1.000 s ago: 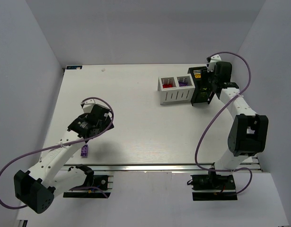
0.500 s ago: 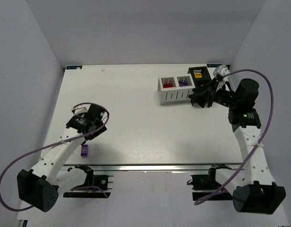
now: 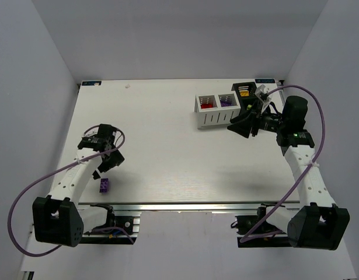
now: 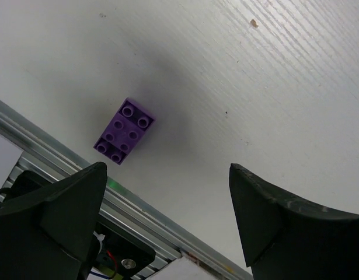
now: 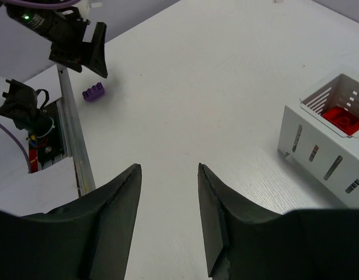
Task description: Sort the legos into containers by color
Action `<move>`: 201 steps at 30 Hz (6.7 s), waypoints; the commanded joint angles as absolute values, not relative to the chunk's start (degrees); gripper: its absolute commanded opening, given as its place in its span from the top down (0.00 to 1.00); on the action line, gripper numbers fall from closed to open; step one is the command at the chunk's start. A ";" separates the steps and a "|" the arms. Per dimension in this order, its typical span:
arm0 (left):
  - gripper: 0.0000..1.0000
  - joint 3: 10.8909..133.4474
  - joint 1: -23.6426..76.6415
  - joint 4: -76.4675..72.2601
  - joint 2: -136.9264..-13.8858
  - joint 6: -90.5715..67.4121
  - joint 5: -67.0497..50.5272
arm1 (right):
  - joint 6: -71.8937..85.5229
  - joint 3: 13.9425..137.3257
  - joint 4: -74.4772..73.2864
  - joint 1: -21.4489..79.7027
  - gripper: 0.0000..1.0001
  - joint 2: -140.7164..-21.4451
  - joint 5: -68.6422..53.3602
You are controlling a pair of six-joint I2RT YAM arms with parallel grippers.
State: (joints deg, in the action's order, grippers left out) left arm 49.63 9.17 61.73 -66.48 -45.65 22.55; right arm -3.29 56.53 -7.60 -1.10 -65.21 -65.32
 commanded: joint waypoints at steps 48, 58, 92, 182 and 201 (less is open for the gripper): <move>0.28 45.70 -8.79 51.68 -87.80 -27.78 -3.42 | -1.32 56.16 -3.25 -3.60 0.50 -64.34 -71.63; 0.40 46.85 -8.79 53.00 -87.36 -25.75 -4.48 | -1.14 56.07 -3.25 -4.22 0.50 -64.60 -71.72; 1.00 53.61 16.24 -4.74 -77.77 -44.29 -33.16 | 8.87 55.99 -1.40 11.07 0.45 -69.34 -68.22; 0.02 42.45 40.87 18.02 -48.96 -20.04 30.85 | -32.69 107.05 -43.59 14.33 1.00 -109.33 3.25; 0.02 41.75 40.87 19.78 -45.44 -18.72 29.97 | -35.33 109.77 -45.00 14.59 0.54 -114.08 5.45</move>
